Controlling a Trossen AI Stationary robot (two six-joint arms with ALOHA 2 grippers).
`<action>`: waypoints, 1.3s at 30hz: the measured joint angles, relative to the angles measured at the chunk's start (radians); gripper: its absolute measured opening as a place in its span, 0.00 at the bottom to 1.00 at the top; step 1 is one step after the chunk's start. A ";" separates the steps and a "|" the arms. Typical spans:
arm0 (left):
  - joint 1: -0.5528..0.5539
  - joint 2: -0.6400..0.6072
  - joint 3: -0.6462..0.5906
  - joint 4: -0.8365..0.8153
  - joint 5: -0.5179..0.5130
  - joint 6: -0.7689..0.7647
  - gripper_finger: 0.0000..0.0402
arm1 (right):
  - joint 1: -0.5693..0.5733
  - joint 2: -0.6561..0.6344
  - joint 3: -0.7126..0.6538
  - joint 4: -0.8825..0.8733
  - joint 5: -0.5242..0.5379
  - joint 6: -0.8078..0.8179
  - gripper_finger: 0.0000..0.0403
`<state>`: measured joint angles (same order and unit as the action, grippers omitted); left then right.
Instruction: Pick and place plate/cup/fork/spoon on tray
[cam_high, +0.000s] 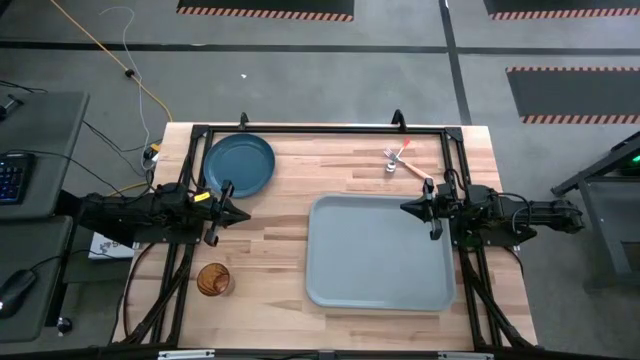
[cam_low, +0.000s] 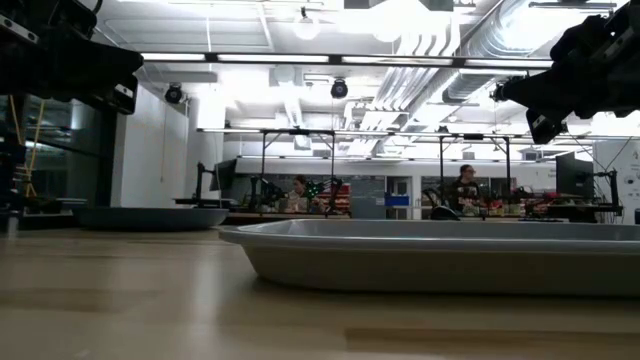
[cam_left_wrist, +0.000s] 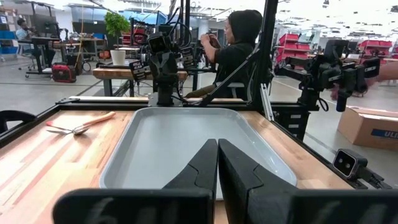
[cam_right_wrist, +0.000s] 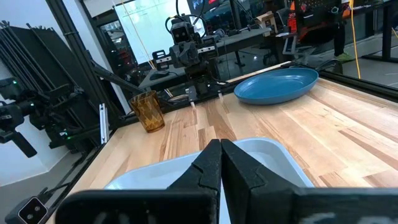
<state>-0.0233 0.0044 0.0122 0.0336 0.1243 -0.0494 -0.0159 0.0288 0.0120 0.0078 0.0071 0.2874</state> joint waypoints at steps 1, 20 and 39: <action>0.000 0.000 0.000 0.000 0.000 0.000 0.01 | 0.000 0.000 0.000 0.000 0.000 0.000 0.00; 0.000 0.000 0.000 0.000 0.000 0.000 0.01 | -0.031 0.039 0.056 0.457 0.511 0.473 0.02; 0.000 0.000 0.000 0.000 0.000 0.000 0.01 | -0.602 1.064 0.841 -0.617 0.318 0.632 0.54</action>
<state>-0.0231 0.0044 0.0121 0.0334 0.1242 -0.0494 -0.6174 1.0927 0.8528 -0.6091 0.3254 0.9191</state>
